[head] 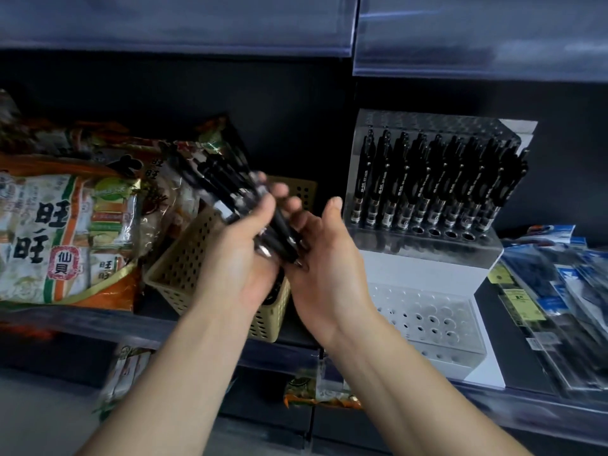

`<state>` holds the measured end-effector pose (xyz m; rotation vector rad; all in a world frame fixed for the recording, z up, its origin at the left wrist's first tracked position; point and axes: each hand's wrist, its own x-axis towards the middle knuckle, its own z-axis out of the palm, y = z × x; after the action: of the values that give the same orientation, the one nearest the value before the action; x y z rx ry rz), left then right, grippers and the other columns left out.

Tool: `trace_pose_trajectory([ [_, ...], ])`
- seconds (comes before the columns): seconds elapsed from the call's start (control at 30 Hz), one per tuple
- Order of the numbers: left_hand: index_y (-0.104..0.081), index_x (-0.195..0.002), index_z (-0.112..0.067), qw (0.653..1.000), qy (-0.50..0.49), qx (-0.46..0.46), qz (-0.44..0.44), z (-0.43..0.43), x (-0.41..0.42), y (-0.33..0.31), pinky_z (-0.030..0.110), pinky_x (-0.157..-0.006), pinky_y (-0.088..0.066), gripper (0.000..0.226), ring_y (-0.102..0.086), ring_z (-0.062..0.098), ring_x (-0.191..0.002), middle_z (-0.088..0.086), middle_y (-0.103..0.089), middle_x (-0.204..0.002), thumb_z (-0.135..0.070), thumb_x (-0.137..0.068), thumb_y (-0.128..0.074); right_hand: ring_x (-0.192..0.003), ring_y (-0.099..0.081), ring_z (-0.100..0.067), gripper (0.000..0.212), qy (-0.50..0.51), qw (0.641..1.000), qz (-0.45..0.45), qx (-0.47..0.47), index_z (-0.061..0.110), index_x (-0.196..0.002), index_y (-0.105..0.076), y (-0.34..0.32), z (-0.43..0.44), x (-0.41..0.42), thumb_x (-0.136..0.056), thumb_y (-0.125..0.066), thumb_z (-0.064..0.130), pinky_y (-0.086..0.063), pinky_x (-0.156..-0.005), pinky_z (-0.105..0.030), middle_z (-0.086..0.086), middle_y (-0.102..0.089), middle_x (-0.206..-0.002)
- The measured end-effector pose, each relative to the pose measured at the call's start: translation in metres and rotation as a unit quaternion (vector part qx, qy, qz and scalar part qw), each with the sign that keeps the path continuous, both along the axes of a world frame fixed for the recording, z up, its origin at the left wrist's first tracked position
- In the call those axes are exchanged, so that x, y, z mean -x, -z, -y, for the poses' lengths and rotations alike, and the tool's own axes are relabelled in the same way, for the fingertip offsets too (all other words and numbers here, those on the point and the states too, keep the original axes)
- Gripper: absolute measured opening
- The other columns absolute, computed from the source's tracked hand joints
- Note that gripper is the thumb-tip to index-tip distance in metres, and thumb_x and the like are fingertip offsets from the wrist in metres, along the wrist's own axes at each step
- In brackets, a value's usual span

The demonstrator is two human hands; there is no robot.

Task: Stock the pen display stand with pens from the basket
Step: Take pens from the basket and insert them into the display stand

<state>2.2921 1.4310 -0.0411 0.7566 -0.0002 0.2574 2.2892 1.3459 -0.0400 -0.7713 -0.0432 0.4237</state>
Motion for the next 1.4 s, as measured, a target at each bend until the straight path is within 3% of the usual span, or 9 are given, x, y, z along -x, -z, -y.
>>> trace_pose_trajectory([
  [0.2, -0.067, -0.098, -0.017, 0.994, 0.034, -0.094, -0.034, 0.015, 0.011, 0.006, 0.032, -0.073, -0.054, 0.025, -0.064, 0.016, -0.074, 0.000, -0.067, -0.078, -0.011, -0.076, -0.058, -0.092, -0.066, -0.003, 0.050, 0.017, 0.982, 0.073, 0.174, 0.020, -0.094, -0.069, -0.002, 0.024, 0.002, -0.095, -0.034, 0.056, -0.049, -0.083, -0.022, 0.008, -0.073, -0.090],
  [0.43, -0.073, -0.082, -0.013, 0.966, 0.140, -0.216, -0.011, 0.040, 0.030, 0.020, 0.033, -0.072, -0.052, 0.011, -0.057, 0.030, -0.085, 0.020, -0.061, -0.091, -0.007, -0.079, -0.064, -0.043, -0.050, 0.000, 0.023, 0.082, 0.942, 0.245, 0.215, 0.009, -0.078, -0.062, -0.016, 0.061, 0.009, -0.097, -0.049, 0.014, -0.035, -0.039, -0.009, 0.010, -0.058, -0.056],
  [0.6, -0.070, -0.078, -0.013, 0.951, 0.219, -0.215, 0.021, 0.043, 0.029, 0.030, 0.034, -0.067, -0.049, 0.018, -0.060, 0.021, -0.066, 0.007, -0.063, -0.074, -0.007, -0.082, -0.053, -0.032, -0.040, -0.023, 0.016, 0.040, 0.911, 0.303, 0.278, 0.003, -0.090, -0.063, -0.009, 0.082, -0.003, -0.091, -0.061, 0.019, -0.036, -0.030, -0.025, -0.030, -0.059, -0.075],
  [0.73, -0.069, -0.081, -0.015, 0.940, 0.280, -0.192, 0.025, 0.043, 0.026, 0.037, 0.036, -0.067, -0.047, 0.022, -0.059, 0.020, -0.064, 0.005, -0.064, -0.075, -0.006, -0.084, -0.049, -0.058, -0.050, -0.064, 0.012, -0.007, 0.917, 0.293, 0.269, 0.006, -0.089, -0.064, -0.009, 0.095, -0.007, -0.083, -0.064, 0.016, -0.044, -0.041, -0.061, -0.023, -0.067, -0.083],
  [0.83, -0.068, -0.087, -0.015, 0.932, 0.314, -0.179, 0.030, 0.045, 0.023, 0.042, 0.036, -0.069, -0.047, 0.015, -0.059, 0.020, -0.066, 0.006, -0.064, -0.078, -0.008, -0.085, -0.055, -0.076, -0.048, -0.073, 0.010, -0.020, 0.919, 0.277, 0.281, 0.008, -0.087, -0.065, -0.011, 0.101, -0.008, -0.081, -0.067, 0.016, -0.038, -0.059, -0.080, -0.014, -0.071, -0.083],
  [0.97, -0.065, -0.096, -0.011, 0.914, 0.368, -0.164, 0.054, 0.047, 0.019, 0.046, 0.037, -0.074, -0.048, 0.013, -0.061, 0.021, -0.072, 0.008, -0.064, -0.085, -0.019, -0.086, -0.065, -0.068, -0.051, -0.070, 0.011, -0.037, 0.913, 0.274, 0.301, 0.005, -0.092, -0.063, -0.013, 0.107, -0.009, -0.086, -0.067, 0.013, -0.048, -0.037, -0.051, -0.016, -0.072, -0.087],
  [1.07, -0.065, -0.096, -0.011, 0.910, 0.383, -0.146, 0.057, 0.048, 0.017, 0.046, 0.035, -0.072, -0.048, 0.014, -0.061, 0.019, -0.070, 0.007, -0.064, -0.085, -0.019, -0.086, -0.065, -0.076, -0.056, -0.064, 0.016, -0.040, 0.909, 0.288, 0.299, 0.004, -0.094, -0.064, -0.016, 0.110, -0.009, -0.082, -0.069, 0.013, -0.047, -0.056, -0.067, -0.013, -0.072, -0.085],
  [1.2, -0.066, -0.096, -0.013, 0.915, 0.372, -0.147, 0.054, 0.051, 0.016, 0.045, 0.034, -0.068, -0.047, 0.011, -0.059, 0.018, -0.067, 0.007, -0.063, -0.083, -0.013, -0.087, -0.061, -0.079, -0.066, -0.026, 0.025, -0.027, 0.895, 0.308, 0.322, 0.006, -0.095, -0.064, -0.015, 0.116, -0.017, -0.077, -0.073, 0.020, -0.054, -0.078, -0.047, -0.010, -0.069, -0.085],
  [1.4, -0.071, -0.084, -0.020, 0.956, 0.230, -0.180, 0.017, 0.056, 0.012, 0.041, 0.032, -0.059, -0.044, 0.020, -0.051, 0.019, -0.056, 0.008, -0.063, -0.076, -0.009, -0.082, -0.054, -0.066, -0.051, -0.022, 0.044, 0.033, 0.872, 0.336, 0.354, -0.013, -0.085, -0.060, -0.012, 0.123, -0.026, -0.075, -0.075, 0.027, -0.044, -0.060, -0.027, -0.035, -0.057, -0.081],
])
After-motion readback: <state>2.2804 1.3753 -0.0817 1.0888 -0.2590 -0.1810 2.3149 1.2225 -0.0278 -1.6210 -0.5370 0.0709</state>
